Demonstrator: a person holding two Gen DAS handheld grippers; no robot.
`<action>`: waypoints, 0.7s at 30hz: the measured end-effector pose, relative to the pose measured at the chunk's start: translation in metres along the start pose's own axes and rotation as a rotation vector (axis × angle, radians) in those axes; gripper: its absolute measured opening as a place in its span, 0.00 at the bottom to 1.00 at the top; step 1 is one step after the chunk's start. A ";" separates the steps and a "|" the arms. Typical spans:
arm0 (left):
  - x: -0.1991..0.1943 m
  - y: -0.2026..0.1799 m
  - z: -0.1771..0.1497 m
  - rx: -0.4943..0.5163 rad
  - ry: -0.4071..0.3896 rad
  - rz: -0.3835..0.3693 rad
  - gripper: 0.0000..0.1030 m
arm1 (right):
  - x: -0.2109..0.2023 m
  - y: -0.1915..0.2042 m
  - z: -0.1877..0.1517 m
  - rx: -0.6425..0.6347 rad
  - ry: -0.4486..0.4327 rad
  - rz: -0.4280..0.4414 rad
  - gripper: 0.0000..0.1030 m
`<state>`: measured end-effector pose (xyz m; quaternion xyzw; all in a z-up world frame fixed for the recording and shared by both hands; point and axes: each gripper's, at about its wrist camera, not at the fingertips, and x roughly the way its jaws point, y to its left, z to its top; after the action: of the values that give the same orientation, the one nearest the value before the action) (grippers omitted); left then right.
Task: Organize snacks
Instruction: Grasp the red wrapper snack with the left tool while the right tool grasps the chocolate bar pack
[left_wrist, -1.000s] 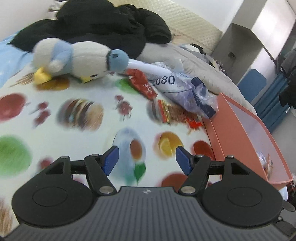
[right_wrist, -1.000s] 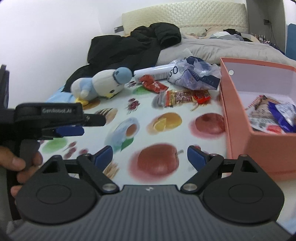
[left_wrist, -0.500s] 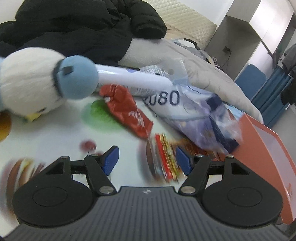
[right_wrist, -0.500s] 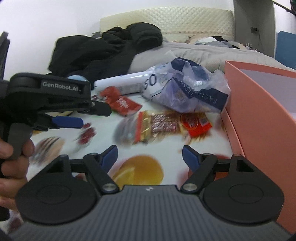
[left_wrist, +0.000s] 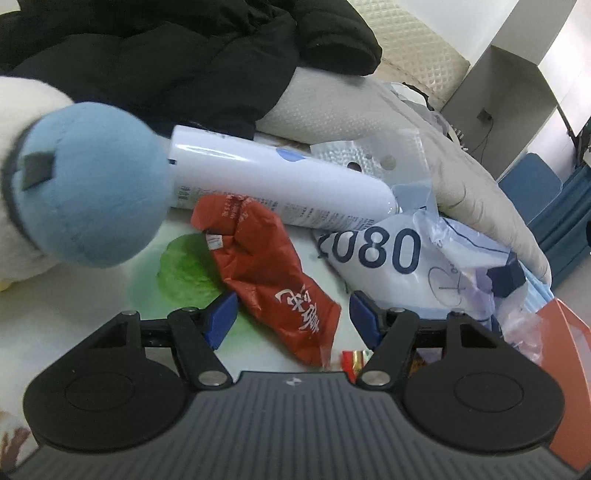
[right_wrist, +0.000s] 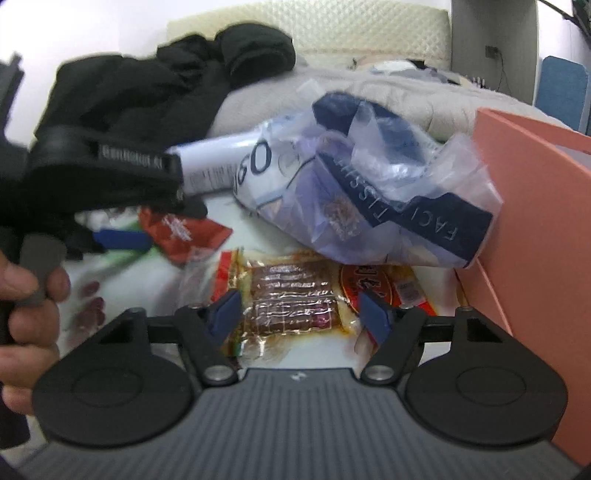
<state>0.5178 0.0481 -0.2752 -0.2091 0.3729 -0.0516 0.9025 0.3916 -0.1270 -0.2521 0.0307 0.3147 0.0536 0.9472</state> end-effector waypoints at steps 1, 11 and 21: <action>0.001 -0.001 0.000 0.001 -0.005 0.008 0.69 | 0.001 0.001 0.000 -0.010 0.004 0.004 0.64; 0.009 -0.014 0.002 0.070 -0.017 0.088 0.51 | -0.007 0.009 0.000 -0.064 0.017 -0.004 0.51; -0.019 -0.007 -0.017 0.093 0.010 0.076 0.42 | -0.039 0.012 -0.020 -0.077 0.050 0.005 0.51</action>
<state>0.4925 0.0407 -0.2707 -0.1524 0.3823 -0.0354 0.9107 0.3475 -0.1192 -0.2441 -0.0061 0.3359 0.0688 0.9394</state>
